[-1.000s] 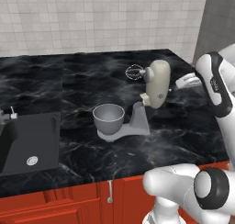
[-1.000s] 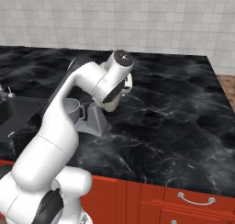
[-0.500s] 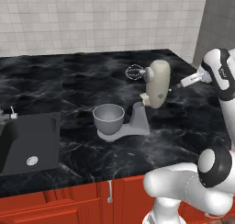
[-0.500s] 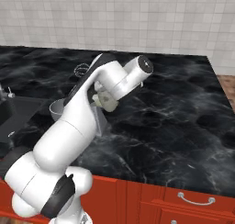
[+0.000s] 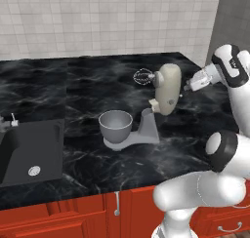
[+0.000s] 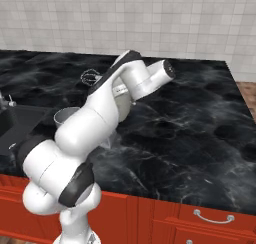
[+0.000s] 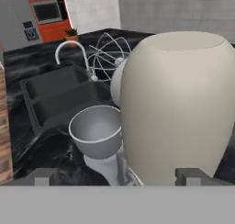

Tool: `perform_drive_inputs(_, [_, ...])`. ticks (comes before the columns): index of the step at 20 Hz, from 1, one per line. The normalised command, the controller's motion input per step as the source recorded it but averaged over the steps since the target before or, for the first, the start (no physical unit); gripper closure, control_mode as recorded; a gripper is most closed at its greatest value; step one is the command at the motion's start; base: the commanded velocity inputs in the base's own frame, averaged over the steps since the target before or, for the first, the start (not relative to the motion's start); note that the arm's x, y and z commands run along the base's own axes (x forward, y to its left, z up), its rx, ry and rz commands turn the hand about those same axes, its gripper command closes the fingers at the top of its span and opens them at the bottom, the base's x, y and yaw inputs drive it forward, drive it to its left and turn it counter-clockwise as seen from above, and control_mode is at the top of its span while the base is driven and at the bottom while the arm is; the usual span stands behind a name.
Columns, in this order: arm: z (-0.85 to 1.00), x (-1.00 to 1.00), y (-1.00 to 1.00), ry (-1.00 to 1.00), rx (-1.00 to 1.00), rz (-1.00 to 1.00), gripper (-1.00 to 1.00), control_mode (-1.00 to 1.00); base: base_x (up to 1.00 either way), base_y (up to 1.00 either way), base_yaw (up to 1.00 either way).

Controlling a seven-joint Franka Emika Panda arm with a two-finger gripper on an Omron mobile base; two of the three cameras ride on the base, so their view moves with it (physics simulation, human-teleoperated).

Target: Close the stand mixer head.

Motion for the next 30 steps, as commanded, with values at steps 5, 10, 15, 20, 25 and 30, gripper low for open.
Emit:
perform_drive_inputs(5, [-0.35,0.64,0.68,-0.1,0.0,0.24,-1.0,-1.0,0.0,0.0,0.0])
perform_drive_inputs(10, [-0.37,0.47,1.0,-0.12,-0.15,0.36,-1.0,-1.0,0.0,0.0,0.0])
perform_drive_inputs(15, [-0.51,0.55,1.0,-0.13,-0.25,0.38,-1.0,-1.0,0.0,0.0,0.0])
perform_drive_inputs(20, [-0.71,0.3,1.0,-0.16,-0.33,0.31,-1.0,-1.0,0.0,0.0,0.0])
perform_drive_inputs(25, [-0.33,0.01,1.0,-0.21,-0.29,0.17,-1.0,-1.0,0.0,0.0,0.0])
perform_drive_inputs(30, [0.0,-0.29,0.81,-0.17,-0.18,0.02,-1.0,-1.0,0.0,0.0,0.0])
